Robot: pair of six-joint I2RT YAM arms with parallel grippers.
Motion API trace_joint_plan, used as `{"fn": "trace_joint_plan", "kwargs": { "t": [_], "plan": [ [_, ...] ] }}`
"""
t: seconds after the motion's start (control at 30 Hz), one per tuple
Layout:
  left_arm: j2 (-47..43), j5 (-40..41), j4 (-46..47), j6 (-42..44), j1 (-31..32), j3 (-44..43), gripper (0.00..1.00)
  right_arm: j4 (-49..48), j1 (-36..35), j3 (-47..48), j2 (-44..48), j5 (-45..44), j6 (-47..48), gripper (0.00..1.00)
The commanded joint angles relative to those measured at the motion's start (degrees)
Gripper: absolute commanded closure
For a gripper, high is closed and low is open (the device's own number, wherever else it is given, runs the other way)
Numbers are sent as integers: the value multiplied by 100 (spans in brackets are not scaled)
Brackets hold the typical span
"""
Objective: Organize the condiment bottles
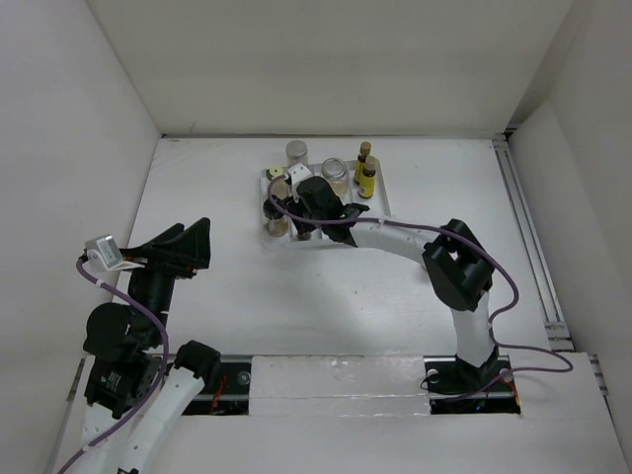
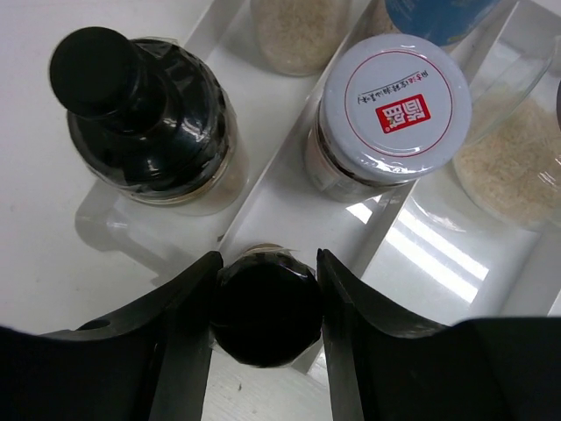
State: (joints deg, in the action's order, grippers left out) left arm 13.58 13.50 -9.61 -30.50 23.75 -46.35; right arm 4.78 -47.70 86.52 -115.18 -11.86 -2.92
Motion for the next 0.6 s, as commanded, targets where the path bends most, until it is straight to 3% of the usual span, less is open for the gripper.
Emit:
{"fn": "trace_joint_plan", "kwargs": {
  "t": [0.0, 0.03, 0.13, 0.17, 0.23, 0.37, 0.57],
  "plan": [
    [4, -40, 275, 71, -19, 29, 23, -170, 59, 199, 21, -185, -50, 62],
    [4, -40, 275, 71, -19, 29, 23, -170, 59, 199, 21, -185, -51, 60],
    [4, -40, 275, 71, -19, 29, 23, -170, 59, 146, 100, -185, -51, 36],
    [4, -40, 275, 71, -19, 29, 23, -170, 59, 94, 196, -185, -51, 24],
    [4, -40, 275, 71, -19, 29, 23, -170, 59, 40, 328, -185, -51, 16],
    [4, -40, 275, 71, -19, 29, 23, -109, 112, -187, 776, -185, -51, 11],
    [4, -40, 275, 71, -19, 29, 23, -3, 436, -1399, 2436, -544, -252, 9]
  ]
}}
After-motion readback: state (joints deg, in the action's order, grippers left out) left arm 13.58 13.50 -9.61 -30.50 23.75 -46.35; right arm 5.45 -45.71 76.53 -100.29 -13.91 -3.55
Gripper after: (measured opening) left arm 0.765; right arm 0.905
